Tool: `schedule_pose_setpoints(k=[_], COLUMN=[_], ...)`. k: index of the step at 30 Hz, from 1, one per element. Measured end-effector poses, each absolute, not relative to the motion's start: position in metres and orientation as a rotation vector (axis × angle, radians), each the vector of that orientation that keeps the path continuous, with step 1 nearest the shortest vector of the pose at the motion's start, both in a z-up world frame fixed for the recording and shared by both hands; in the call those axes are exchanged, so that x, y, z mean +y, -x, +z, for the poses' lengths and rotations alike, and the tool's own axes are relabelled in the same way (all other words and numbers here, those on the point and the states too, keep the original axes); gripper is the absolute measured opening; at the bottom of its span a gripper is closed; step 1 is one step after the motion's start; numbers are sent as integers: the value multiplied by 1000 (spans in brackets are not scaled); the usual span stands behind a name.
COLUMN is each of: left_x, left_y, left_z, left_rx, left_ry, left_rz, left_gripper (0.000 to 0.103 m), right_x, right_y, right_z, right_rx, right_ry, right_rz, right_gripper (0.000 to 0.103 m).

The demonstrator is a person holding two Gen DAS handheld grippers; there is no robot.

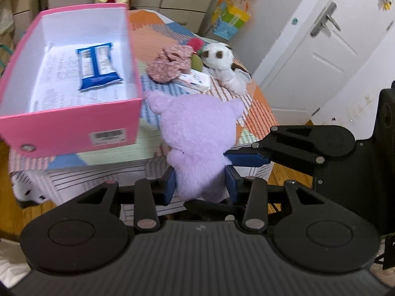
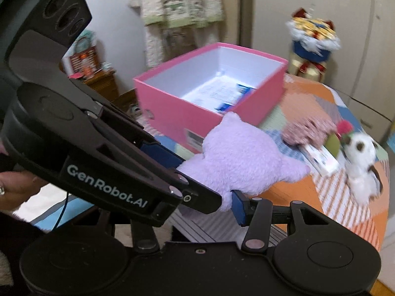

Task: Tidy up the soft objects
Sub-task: 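Lower the purple plush into the pink box and open the left tool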

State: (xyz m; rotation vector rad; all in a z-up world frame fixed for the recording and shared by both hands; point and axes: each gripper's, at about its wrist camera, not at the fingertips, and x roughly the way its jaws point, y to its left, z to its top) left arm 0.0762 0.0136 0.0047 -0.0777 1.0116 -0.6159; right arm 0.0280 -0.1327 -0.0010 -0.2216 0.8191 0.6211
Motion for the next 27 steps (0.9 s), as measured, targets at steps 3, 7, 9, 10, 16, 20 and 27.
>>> schedule_pose_setpoints(k=[3,7,9,10,16,20,27], left_x=[28,49,57,61,79,86,95], left_y=[-74,-75,-78,-81,-117,-154,-213], left_z=[15,31,37,40,50,50,38], left_rx=[997,948,929,919,884,882,892], left_ry=[98,120,122,122,113,115,135], left_rz=[-565,-529,-515,-506,-460,-436,-413], left_gripper=[40,40,40,40,41,41,41], right_x=[-119,-102,-94,-91,-71,-66,-63], right_y=[-31,-40,-44,-48,-81,-118,-178], right_z=[8,25,32,34,38,36,26], right_rx=[813,771,752,741,689,684,691], right_ry=[250,280,287,289,277,245,217], right_rz=[659,697,716,723,750,760,801], right_gripper=[55,55,55,55,55,55,55])
